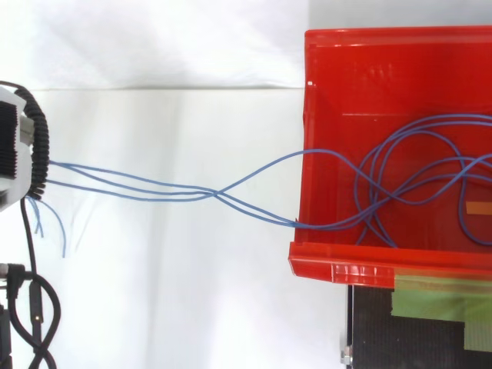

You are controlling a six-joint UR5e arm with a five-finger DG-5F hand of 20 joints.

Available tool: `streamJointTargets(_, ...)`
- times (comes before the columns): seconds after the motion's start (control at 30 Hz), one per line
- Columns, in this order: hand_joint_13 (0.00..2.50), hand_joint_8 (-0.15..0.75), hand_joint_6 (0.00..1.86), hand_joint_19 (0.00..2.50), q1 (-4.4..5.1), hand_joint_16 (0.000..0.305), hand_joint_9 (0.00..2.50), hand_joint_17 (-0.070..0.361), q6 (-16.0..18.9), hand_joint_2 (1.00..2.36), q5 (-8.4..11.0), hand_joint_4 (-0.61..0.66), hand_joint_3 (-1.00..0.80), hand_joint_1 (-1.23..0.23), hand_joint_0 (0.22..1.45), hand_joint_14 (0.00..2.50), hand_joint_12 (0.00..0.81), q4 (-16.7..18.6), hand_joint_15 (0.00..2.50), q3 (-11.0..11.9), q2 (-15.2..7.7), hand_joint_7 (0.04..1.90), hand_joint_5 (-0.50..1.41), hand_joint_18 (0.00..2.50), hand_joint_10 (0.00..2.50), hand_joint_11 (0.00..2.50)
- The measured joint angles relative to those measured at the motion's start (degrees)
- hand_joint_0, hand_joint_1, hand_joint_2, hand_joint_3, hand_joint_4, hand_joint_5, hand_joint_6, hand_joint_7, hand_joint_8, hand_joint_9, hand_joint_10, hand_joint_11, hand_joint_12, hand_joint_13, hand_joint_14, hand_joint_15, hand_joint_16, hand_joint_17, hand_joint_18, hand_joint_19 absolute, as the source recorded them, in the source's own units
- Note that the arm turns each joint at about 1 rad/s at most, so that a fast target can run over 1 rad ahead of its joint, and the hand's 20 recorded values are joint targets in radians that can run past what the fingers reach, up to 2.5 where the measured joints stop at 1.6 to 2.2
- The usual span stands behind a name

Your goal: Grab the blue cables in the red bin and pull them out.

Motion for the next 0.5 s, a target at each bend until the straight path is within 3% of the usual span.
streamJointTargets(0.2, 1.24, 0.232, 0.12, 1.68, 0.01, 0.040, 1.31, 0.090, 0.8, 1.00, 0.08, 0.16, -1.00, -0.80, 0.78, 1.63, 0.309, -1.1, 1.28, -0.9, 0.0, 0.84, 0.95, 1.32, 0.02, 1.48)
streamJointTargets(0.5, 1.25, 0.232, 0.11, 1.68, 0.47, 0.041, 1.31, 0.092, 12.1, 1.00, 0.39, 0.17, -1.00, -0.80, 0.78, 1.62, 0.307, -1.5, 1.28, -4.2, 0.0, 0.85, 0.95, 1.32, 0.02, 1.49)
